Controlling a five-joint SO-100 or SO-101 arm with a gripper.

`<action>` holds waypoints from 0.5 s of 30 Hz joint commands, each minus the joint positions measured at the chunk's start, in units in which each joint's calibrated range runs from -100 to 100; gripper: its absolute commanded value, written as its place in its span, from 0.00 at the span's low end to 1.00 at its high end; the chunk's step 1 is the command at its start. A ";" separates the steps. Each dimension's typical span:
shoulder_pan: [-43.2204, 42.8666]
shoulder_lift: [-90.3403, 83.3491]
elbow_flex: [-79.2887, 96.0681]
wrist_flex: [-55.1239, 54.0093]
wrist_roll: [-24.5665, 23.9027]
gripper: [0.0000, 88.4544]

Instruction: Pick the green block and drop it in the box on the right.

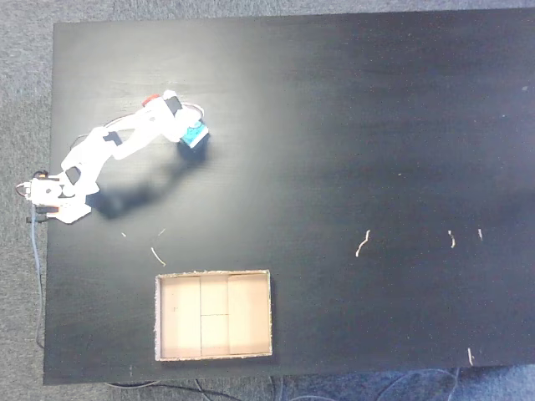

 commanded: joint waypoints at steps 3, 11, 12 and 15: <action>5.27 -22.71 5.34 0.86 -0.93 0.30; 1.98 -18.48 9.97 -1.62 -1.66 0.49; 1.36 -14.84 8.34 -2.20 -1.37 0.53; 0.22 -5.01 4.62 -4.92 -1.27 0.52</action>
